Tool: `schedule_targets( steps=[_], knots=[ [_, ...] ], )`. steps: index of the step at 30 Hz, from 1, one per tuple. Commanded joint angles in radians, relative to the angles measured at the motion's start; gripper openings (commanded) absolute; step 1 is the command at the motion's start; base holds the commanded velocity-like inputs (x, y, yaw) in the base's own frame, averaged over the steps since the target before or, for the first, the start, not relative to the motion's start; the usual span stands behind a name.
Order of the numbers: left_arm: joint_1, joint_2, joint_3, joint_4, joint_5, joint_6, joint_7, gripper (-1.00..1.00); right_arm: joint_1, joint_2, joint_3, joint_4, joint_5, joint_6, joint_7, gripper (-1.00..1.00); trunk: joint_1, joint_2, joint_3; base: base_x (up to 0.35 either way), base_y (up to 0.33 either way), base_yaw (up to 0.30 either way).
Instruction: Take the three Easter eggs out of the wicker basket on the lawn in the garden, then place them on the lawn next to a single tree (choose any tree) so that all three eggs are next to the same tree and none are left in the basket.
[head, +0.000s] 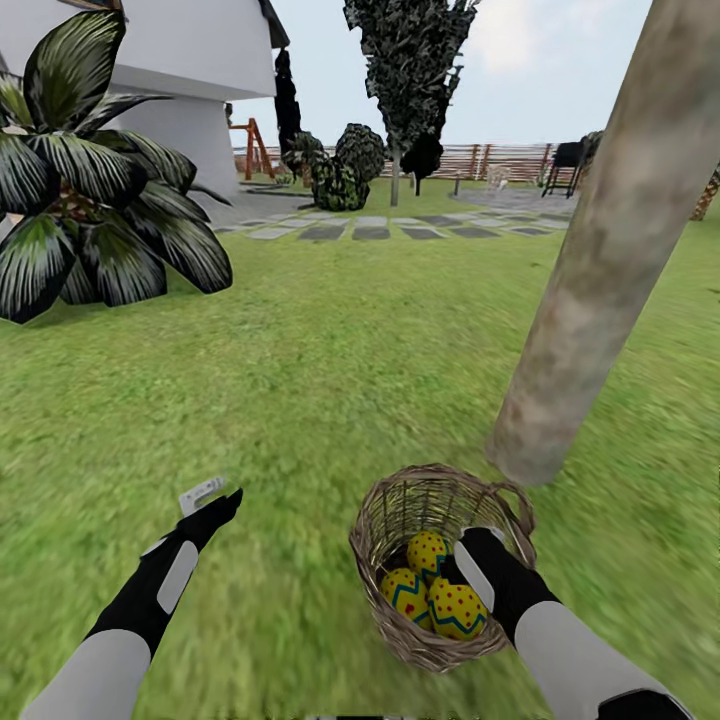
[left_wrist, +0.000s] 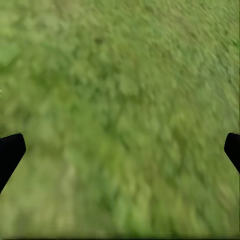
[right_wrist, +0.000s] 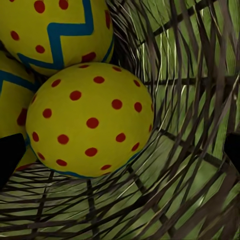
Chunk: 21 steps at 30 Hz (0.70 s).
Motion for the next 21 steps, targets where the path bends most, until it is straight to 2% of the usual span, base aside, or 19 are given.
schedule_targets(
  steps=[1, 8, 13, 16, 19, 21],
  knots=[
    [0.0, 0.0, 0.003, -0.001, 0.009, 0.007, -0.003, 1.0, -0.001, -0.001, 0.007, -0.001, -0.01, 0.003, -0.009, 1.0, 0.0, -0.001, -0.005, 0.0, 0.0, 0.0],
    [0.0, 0.0, 0.003, -0.001, 0.009, 0.007, -0.003, 1.0, -0.001, 0.0, 0.009, -0.001, -0.011, 0.003, -0.002, 1.0, 0.003, -0.002, -0.032, 0.0, 0.0, 0.0],
    [0.0, 0.0, 0.003, -0.001, 0.009, 0.007, -0.003, 1.0, -0.001, -0.01, 0.01, -0.001, -0.003, 0.001, 0.114, 1.0, 0.006, -0.003, -0.051, 0.0, 0.0, 0.0],
    [0.0, 0.0, 0.003, -0.001, 0.009, 0.007, -0.003, 1.0, -0.001, -0.014, 0.01, -0.001, -0.002, -0.003, 0.124, 1.0, 0.006, -0.004, -0.055, 0.0, 0.0, 0.0],
    [0.0, 0.0, 0.003, -0.001, 0.009, 0.007, -0.004, 1.0, -0.001, -0.016, 0.011, 0.0, -0.001, -0.069, 0.124, 1.0, 0.006, -0.004, -0.055, 0.0, 0.0, 0.0],
    [0.0, 0.0, 0.003, -0.001, 0.009, 0.007, -0.003, 1.0, -0.001, -0.016, 0.011, 0.0, 0.0, -0.078, 0.12, 1.0, 0.007, -0.004, -0.063, 0.0, 0.0, 0.0]
  ],
)
